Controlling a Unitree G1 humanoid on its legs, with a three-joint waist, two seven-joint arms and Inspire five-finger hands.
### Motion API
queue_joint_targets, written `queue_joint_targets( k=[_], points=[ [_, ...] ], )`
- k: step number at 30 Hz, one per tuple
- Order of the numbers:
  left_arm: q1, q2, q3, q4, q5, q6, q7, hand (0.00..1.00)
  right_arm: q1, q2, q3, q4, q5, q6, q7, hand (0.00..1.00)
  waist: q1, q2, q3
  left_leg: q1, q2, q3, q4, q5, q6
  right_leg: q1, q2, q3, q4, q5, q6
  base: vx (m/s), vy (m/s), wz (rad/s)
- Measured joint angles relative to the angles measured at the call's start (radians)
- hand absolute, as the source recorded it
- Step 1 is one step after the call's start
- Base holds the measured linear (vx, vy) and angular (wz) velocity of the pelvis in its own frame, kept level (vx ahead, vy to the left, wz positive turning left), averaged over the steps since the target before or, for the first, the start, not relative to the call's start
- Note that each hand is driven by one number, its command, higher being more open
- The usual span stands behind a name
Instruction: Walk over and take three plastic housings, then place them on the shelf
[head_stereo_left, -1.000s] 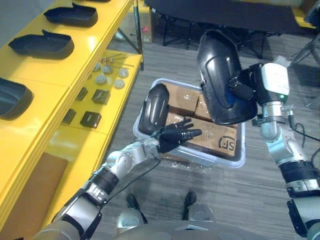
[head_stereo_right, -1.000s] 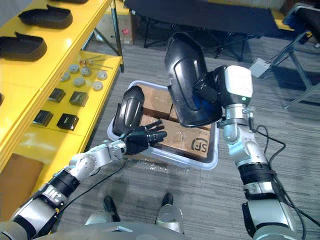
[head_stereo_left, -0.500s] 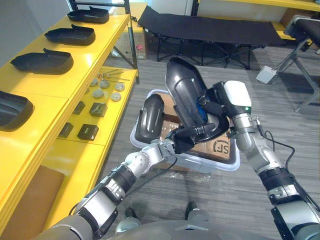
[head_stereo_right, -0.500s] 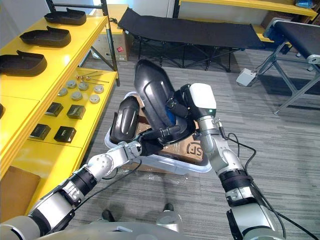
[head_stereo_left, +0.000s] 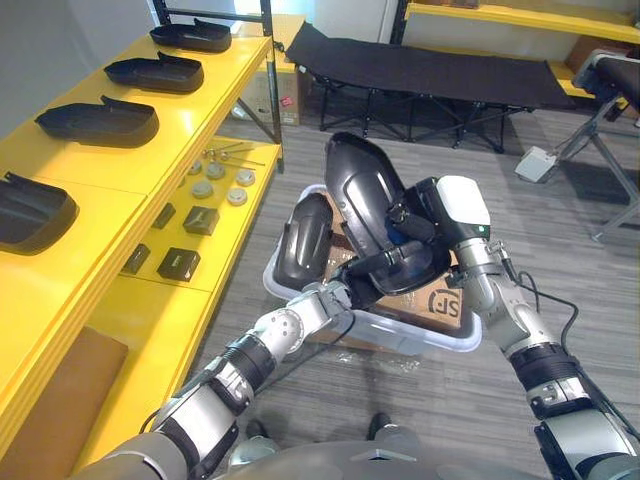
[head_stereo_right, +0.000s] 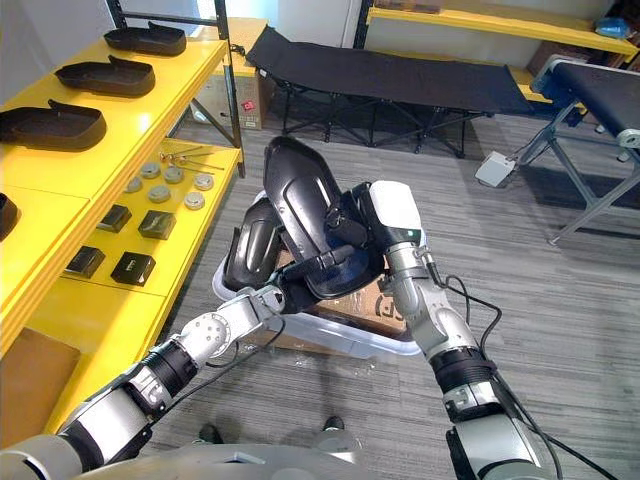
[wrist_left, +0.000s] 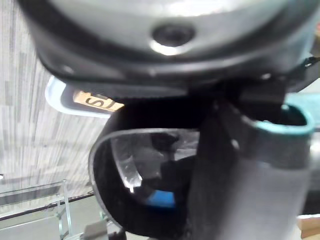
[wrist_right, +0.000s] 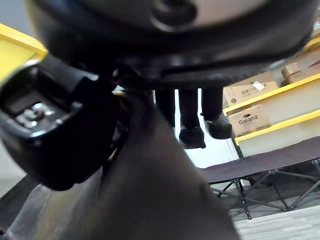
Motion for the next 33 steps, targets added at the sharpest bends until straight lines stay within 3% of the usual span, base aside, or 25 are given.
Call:
queue_joint_targets(
  k=[20,21,33],
  points=[
    [0.028,0.003,-0.056,0.013,0.031,-0.079,0.050,0.00,0.043,0.037,0.044,0.001,0.012,0.012,-0.059,0.00,0.012,-0.031,-0.031,0.000,0.001,-0.013,0.000,0.001,0.001,0.006,0.000,-0.014,-0.003,-0.001,0.000,0.00,0.005,0.01],
    [0.029,0.003,-0.061,0.013,0.031,-0.085,0.050,0.00,0.047,0.038,0.044,0.000,0.017,0.012,-0.063,1.00,0.012,-0.034,-0.033,0.000,0.001,-0.013,0.000,0.001,0.001,0.006,0.000,-0.014,-0.003,-0.001,0.000,0.03,0.019,0.00],
    [0.039,0.003,-0.067,0.012,0.081,-0.133,0.049,0.00,0.104,0.065,0.063,-0.036,0.125,0.001,-0.091,1.00,0.025,-0.041,-0.036,0.001,0.001,-0.015,0.000,0.001,0.001,0.007,0.000,-0.014,-0.002,-0.001,0.000,0.00,0.000,0.00]
  ],
)
